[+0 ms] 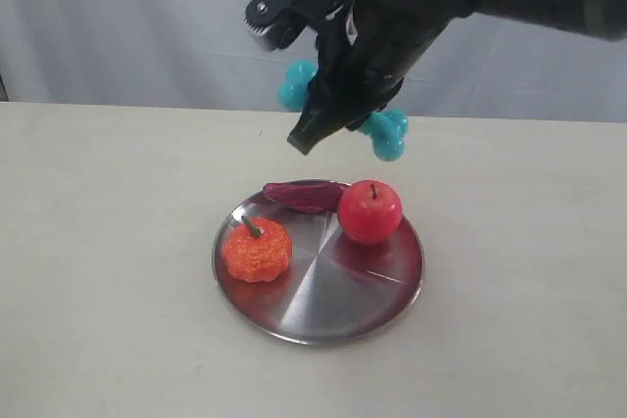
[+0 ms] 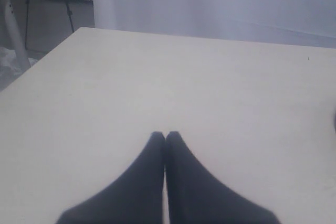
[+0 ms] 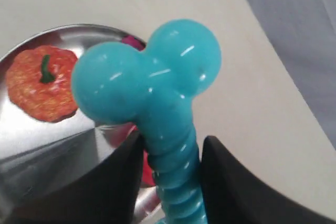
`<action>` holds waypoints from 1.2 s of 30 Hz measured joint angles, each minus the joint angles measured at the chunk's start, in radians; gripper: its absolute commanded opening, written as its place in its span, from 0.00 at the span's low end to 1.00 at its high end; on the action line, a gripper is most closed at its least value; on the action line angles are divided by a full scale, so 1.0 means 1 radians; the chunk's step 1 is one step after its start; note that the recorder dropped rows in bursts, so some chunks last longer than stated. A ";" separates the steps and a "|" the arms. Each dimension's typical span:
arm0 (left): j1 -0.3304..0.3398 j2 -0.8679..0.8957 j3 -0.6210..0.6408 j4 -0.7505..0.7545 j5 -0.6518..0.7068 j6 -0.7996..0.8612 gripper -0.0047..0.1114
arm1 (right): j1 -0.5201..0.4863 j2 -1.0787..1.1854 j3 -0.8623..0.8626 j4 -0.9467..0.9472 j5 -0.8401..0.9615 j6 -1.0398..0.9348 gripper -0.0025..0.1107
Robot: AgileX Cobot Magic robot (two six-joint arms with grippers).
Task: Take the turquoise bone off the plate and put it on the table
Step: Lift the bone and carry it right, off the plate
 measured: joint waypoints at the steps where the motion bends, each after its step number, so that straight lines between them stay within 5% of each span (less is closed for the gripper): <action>1: 0.000 0.000 0.000 0.000 0.000 0.000 0.04 | -0.009 -0.004 -0.009 -0.028 0.014 0.055 0.02; 7: 0.000 0.000 0.000 0.000 0.000 0.000 0.04 | -0.163 -0.005 -0.033 -0.047 0.103 0.244 0.02; 17: 0.000 0.000 0.000 0.000 0.000 0.000 0.04 | -0.412 -0.005 0.043 0.111 0.131 0.267 0.02; 36: 0.000 0.000 0.000 0.000 0.000 0.000 0.04 | -0.431 0.269 0.125 0.179 0.068 0.273 0.02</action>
